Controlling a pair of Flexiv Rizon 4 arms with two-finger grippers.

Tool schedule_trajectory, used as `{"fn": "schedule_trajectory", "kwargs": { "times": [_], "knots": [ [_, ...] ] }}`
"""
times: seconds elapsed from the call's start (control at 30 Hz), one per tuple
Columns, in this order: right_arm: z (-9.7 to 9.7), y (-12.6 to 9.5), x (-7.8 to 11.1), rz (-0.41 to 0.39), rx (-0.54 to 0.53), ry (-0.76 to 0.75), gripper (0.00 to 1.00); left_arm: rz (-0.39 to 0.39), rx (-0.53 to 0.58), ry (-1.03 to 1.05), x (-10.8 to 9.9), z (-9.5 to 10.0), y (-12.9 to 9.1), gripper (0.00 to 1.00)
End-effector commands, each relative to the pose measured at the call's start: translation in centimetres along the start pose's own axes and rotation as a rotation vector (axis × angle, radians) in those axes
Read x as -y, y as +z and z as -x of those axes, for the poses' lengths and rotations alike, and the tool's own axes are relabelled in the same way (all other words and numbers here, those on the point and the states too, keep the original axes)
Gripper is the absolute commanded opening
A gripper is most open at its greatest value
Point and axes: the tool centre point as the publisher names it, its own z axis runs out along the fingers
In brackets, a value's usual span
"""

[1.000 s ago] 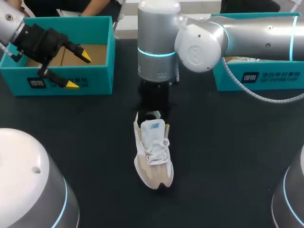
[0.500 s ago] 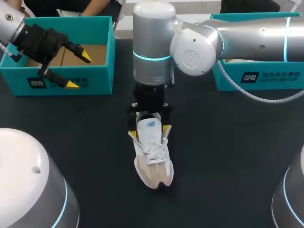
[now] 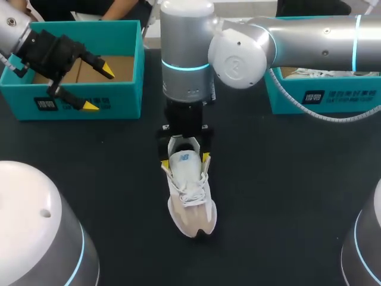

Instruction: Take the shoe out of the shoebox, open the shoe tongue, remove and reinsert the insole, then place the shoe into the shoebox

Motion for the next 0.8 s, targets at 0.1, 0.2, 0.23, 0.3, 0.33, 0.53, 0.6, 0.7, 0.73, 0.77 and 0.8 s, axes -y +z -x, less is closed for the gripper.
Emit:
{"fn": "schedule_trajectory", "kwargs": {
  "times": [0.1,0.2,0.23,0.3,0.33,0.53,0.6,0.7,0.73,0.77,0.8],
  "knots": [
    [-0.7,-2.8,2.0,0.035,0.056,0.035,1.0,0.004,-0.002,-0.001,0.1,0.0,0.0,1.0],
    [-1.1,-3.2,3.0,0.023,0.073,0.049,1.0,0.004,-0.002,-0.001,0.1,0.0,0.0,1.0],
    [-1.1,-3.2,3.0,0.023,0.073,0.049,1.0,0.004,-0.002,-0.001,0.1,0.0,0.0,1.0],
    [-1.5,-3.9,4.0,0.027,0.109,0.082,1.0,0.004,-0.002,-0.001,0.1,0.0,0.0,1.0],
    [-1.5,-4.0,4.4,0.033,0.121,0.097,1.0,0.004,-0.002,-0.001,0.1,0.0,0.0,1.0],
    [-1.3,-4.3,5.5,0.062,0.137,0.147,1.0,0.004,-0.002,-0.001,0.1,0.0,0.0,1.0],
    [-1.4,-4.5,5.5,0.059,0.138,0.15,1.0,0.004,-0.002,-0.001,0.1,0.0,0.0,1.0],
    [-1.7,-4.6,5.7,0.061,0.135,0.15,1.0,0.004,-0.002,-0.001,0.1,0.0,0.0,1.0],
    [-1.7,-4.6,5.7,0.061,0.135,0.15,1.0,0.004,-0.002,-0.001,0.1,0.0,0.0,1.0],
    [-2.0,-4.6,5.9,0.063,0.134,0.151,0.93,0.004,-0.002,-0.001,0.1,0.0,0.0,1.0],
    [-2.1,-4.5,5.9,0.063,0.133,0.151,0.84,0.004,-0.002,-0.001,0.1,0.0,0.0,1.0]
  ]
}}
